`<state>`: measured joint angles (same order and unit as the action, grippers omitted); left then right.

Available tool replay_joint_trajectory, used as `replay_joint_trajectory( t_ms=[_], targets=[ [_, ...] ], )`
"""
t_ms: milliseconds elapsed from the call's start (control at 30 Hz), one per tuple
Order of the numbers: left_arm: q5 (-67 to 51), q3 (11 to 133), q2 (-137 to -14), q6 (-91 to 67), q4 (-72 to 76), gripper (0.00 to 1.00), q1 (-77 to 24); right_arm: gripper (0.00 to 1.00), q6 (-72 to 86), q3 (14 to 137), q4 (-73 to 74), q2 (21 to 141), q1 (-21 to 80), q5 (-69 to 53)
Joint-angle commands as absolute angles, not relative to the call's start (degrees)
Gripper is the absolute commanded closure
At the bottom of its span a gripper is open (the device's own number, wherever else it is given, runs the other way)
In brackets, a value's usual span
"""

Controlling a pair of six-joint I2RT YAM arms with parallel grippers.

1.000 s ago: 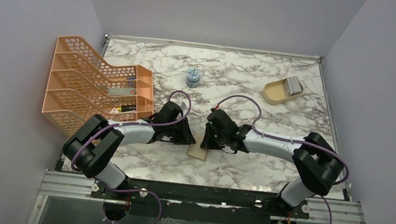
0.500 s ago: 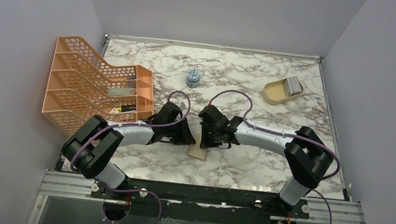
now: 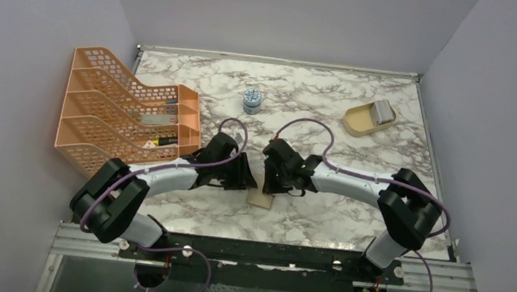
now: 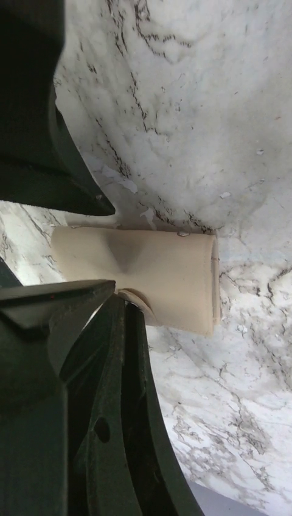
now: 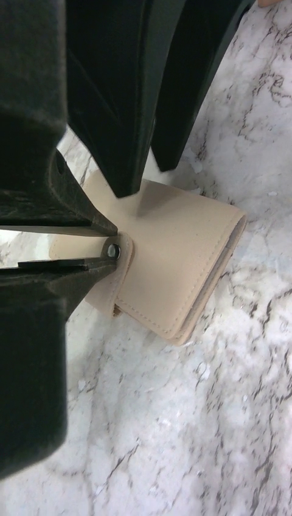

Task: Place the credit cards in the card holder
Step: Close the card holder at the center of the board, then reset both arms

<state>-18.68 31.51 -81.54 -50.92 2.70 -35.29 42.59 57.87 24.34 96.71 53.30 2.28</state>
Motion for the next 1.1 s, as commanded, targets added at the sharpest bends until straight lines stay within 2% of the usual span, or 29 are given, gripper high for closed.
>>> replay_joint_trajectory(
  t_ms=[0,133,233,300,400,433,467,500,733,900,1067],
  targets=[
    [-13.65,36.54,-76.93,-49.04,-5.33,0.52,-35.2,0.78,43.24,54.97,22.2,90.91,53.0,6.4],
    [-9.75,40.06,-71.32,-46.48,-10.17,0.46,-35.07,0.74,42.13,53.16,20.54,81.34,53.01,6.11],
    [-6.53,43.13,-65.8,-43.97,-13.39,0.38,-34.99,0.66,41.37,51.76,19.47,72.27,53.0,6.01],
    [-5.07,45.99,-62.6,-41.53,-16.13,0.3,-34.97,0.54,40.09,50.76,18.31,66.7,53.0,5.72],
    [-5.6,51.16,-59.2,-38.29,-20.25,0.19,-34.89,0.42,38.53,50.33,17.33,59.27,53.0,6.22],
    [-6.28,52.78,-58.29,-37.37,-21.38,0.16,-34.75,0.31,38.31,50.66,17.5,57.39,53.0,6.88],
    [-7.32,54.18,-57.3,-36.63,-22.16,0.05,-34.8,0.22,38.06,51.39,18.23,55.92,52.98,7.51],
    [-8.28,55.52,-56.46,-36.03,-22.86,0.02,-34.8,0.13,37.9,52.26,19.19,54.49,53.0,8.32],
    [-11.38,59.27,-48.88,-34.54,-24.52,0.01,-34.8,0.08,38.54,55.52,25.15,46.81,52.95,14.25],
    [-8.93,56.27,-44.08,-34.24,-24.44,0.01,-34.8,0.07,41.52,54.31,30.28,43.16,53.0,19.78],
    [-6.85,52.21,-40.74,-35.16,-24.46,0.01,-34.8,0.06,41.43,49.85,28.52,39.74,53.0,18.94]
  ],
)
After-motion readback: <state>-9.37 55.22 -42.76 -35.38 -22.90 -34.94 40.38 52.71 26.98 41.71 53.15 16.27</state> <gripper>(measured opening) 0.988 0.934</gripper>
